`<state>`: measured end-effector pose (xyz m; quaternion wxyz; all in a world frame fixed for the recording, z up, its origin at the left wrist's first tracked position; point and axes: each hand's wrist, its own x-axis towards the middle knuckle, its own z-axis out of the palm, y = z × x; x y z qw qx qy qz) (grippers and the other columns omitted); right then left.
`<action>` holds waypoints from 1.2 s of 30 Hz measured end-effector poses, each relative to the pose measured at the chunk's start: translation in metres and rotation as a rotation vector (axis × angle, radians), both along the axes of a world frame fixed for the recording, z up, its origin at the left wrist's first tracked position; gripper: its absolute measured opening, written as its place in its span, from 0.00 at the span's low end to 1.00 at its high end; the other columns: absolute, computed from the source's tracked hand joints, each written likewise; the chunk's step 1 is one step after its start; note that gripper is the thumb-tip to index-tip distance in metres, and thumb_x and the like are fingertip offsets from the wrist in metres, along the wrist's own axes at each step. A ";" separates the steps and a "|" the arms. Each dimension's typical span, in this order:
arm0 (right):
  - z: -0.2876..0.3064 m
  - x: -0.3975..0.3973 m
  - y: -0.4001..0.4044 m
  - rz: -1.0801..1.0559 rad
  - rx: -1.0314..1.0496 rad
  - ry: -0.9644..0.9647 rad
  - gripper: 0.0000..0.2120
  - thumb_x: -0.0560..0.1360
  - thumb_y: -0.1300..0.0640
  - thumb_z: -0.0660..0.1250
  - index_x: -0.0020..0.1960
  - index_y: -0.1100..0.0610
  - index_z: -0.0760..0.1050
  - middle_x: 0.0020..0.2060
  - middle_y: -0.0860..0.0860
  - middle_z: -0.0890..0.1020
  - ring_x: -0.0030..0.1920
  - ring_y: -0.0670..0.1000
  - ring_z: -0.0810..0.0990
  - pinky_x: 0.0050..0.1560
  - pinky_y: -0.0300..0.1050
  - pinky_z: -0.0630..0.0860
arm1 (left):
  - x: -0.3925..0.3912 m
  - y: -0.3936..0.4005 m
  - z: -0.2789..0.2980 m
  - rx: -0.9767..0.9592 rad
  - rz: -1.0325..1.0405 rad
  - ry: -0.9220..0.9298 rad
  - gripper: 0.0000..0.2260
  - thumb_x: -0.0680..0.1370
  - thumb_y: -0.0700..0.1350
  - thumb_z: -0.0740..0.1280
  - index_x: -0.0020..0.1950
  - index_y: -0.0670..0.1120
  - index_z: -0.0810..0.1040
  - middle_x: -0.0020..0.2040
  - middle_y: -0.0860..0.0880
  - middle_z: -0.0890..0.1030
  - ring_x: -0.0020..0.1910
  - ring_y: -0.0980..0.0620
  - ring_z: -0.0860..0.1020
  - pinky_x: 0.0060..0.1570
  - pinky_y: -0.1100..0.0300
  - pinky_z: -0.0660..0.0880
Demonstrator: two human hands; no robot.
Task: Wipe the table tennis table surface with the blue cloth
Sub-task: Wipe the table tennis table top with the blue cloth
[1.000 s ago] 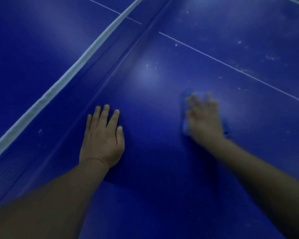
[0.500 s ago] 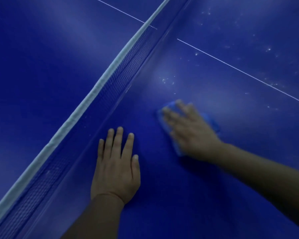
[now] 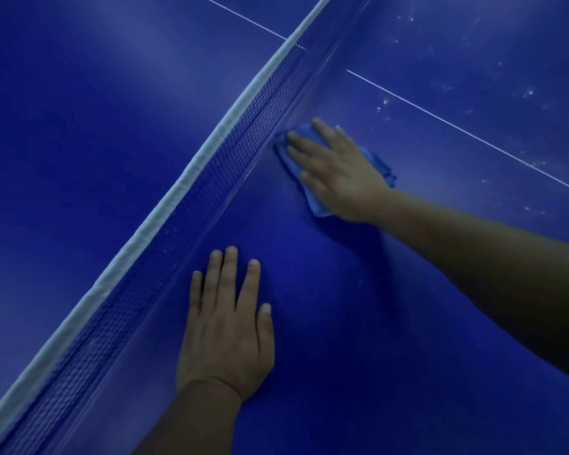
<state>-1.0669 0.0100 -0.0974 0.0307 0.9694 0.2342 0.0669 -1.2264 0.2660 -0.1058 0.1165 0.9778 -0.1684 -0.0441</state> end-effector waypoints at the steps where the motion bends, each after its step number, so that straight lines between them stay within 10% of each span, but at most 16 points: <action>1: 0.003 0.008 -0.011 -0.025 0.005 -0.001 0.23 0.85 0.52 0.51 0.69 0.65 0.72 0.69 0.61 0.74 0.69 0.73 0.68 0.66 0.72 0.64 | 0.000 0.000 0.000 0.004 -0.001 0.004 0.26 0.81 0.52 0.52 0.77 0.43 0.63 0.79 0.40 0.60 0.80 0.42 0.54 0.76 0.44 0.47; 4: 0.012 0.033 -0.054 -0.350 -0.016 0.009 0.25 0.85 0.52 0.47 0.71 0.66 0.69 0.72 0.62 0.70 0.70 0.77 0.62 0.67 0.77 0.59 | -0.001 0.001 -0.001 -0.003 0.001 0.014 0.26 0.81 0.52 0.52 0.77 0.43 0.64 0.79 0.40 0.60 0.80 0.42 0.54 0.76 0.44 0.47; 11: 0.017 -0.039 0.035 0.317 0.004 -0.030 0.22 0.83 0.53 0.55 0.74 0.60 0.69 0.74 0.53 0.70 0.76 0.61 0.62 0.74 0.55 0.55 | -0.001 0.001 0.000 -0.013 -0.010 0.004 0.26 0.81 0.52 0.53 0.76 0.42 0.66 0.78 0.39 0.61 0.79 0.41 0.55 0.75 0.43 0.49; 18: 0.014 0.075 -0.040 -0.113 -0.224 0.027 0.30 0.83 0.50 0.40 0.72 0.68 0.67 0.73 0.64 0.68 0.71 0.71 0.65 0.68 0.71 0.61 | -0.002 0.001 0.000 0.000 -0.002 0.025 0.26 0.81 0.52 0.52 0.77 0.43 0.63 0.80 0.40 0.59 0.80 0.42 0.54 0.76 0.43 0.48; 23: -0.002 -0.003 0.013 0.230 -0.004 0.099 0.22 0.84 0.53 0.52 0.72 0.62 0.70 0.72 0.56 0.72 0.73 0.64 0.65 0.71 0.62 0.60 | -0.002 0.002 0.000 0.022 0.000 0.036 0.25 0.82 0.52 0.50 0.77 0.43 0.64 0.80 0.40 0.59 0.80 0.42 0.53 0.75 0.43 0.49; 29: 0.014 0.088 -0.005 -0.478 0.076 0.154 0.29 0.82 0.48 0.41 0.77 0.60 0.62 0.78 0.54 0.61 0.77 0.68 0.53 0.73 0.66 0.53 | 0.000 0.003 -0.001 0.074 -0.011 0.042 0.25 0.85 0.54 0.42 0.78 0.44 0.60 0.80 0.41 0.58 0.80 0.43 0.53 0.75 0.45 0.47; 36: 0.010 0.093 0.035 -0.607 0.139 0.134 0.21 0.83 0.52 0.52 0.73 0.59 0.67 0.77 0.52 0.63 0.79 0.63 0.48 0.77 0.62 0.48 | 0.001 0.003 -0.003 0.076 -0.011 0.022 0.26 0.84 0.55 0.41 0.77 0.44 0.61 0.80 0.41 0.58 0.80 0.44 0.53 0.76 0.46 0.46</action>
